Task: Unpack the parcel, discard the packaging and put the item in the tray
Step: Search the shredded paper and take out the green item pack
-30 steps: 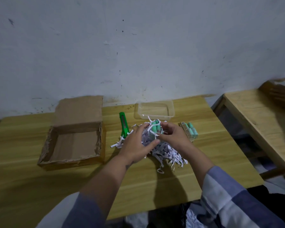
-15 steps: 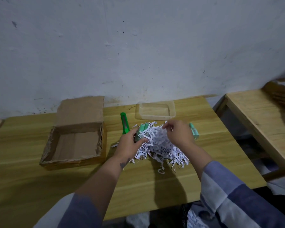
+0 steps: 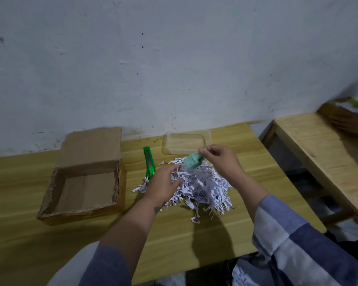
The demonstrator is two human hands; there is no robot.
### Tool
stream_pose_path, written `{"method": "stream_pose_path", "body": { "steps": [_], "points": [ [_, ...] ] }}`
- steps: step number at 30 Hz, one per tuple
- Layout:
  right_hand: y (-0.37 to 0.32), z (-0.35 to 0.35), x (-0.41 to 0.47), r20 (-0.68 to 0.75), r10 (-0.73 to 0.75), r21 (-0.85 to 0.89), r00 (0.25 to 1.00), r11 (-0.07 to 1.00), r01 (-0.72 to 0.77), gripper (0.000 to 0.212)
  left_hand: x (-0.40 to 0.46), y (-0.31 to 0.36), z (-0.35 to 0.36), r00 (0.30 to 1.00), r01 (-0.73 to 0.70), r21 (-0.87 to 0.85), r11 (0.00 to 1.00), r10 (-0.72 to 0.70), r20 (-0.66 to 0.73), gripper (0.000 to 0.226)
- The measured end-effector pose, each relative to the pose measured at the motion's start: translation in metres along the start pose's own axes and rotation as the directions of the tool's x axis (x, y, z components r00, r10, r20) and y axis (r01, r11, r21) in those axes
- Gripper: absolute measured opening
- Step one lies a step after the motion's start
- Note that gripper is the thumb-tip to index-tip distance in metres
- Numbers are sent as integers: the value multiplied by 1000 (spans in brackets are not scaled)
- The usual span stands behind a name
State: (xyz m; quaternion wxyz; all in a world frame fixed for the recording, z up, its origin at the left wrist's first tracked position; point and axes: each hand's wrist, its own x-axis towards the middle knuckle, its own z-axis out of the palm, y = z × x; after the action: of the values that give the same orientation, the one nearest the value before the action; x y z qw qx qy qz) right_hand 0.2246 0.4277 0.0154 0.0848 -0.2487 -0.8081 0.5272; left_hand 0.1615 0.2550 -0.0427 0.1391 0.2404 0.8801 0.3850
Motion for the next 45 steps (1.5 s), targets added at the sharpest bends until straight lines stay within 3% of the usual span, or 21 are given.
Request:
{"method": "stream_pose_path", "body": {
  "steps": [3,6,9,12,19,23,26,28,31,33,36,39,45],
  "points": [
    [7,-20,9,-128,-27,15,991,999,29,24,7,0,4,996,-87,233,969,90,-2,62],
    [19,-40,20,-165,-28,-64,986,998,18,33,15,2,15,983,-155,309,938,116,141,71],
    [37,-56,33,-232,19,-253,972,964,-79,44,18,2,26,960,-166,385,908,60,272,69],
    [59,-67,46,-346,97,-290,933,935,-205,44,15,-5,36,952,-160,404,901,33,303,67],
    [98,-72,65,-332,187,-524,924,778,-346,36,14,-21,46,960,-188,459,868,63,274,64],
    [109,-64,66,-310,228,-548,923,750,-369,39,14,-26,48,963,-185,448,875,70,260,67],
    [105,-63,66,-279,177,-566,944,763,-311,40,13,-28,42,967,-177,444,878,72,242,80],
    [96,-58,62,-269,30,-611,963,767,-195,37,14,-27,36,977,-189,445,875,121,177,82],
    [78,-40,54,-139,-200,-553,970,828,92,29,20,-25,23,980,-187,440,878,138,142,94],
    [67,-20,50,47,-203,-433,978,878,203,30,30,-25,16,976,-157,426,891,74,204,98],
    [69,11,50,289,-67,-455,955,868,198,48,44,-25,9,952,-88,419,904,-47,302,104],
    [78,25,48,370,99,-501,924,859,109,61,47,-23,5,916,-56,432,900,-126,382,97],
    [79,3,16,451,124,-451,884,886,106,87,19,-36,5,913,-174,441,881,-23,406,93]
  ]
}}
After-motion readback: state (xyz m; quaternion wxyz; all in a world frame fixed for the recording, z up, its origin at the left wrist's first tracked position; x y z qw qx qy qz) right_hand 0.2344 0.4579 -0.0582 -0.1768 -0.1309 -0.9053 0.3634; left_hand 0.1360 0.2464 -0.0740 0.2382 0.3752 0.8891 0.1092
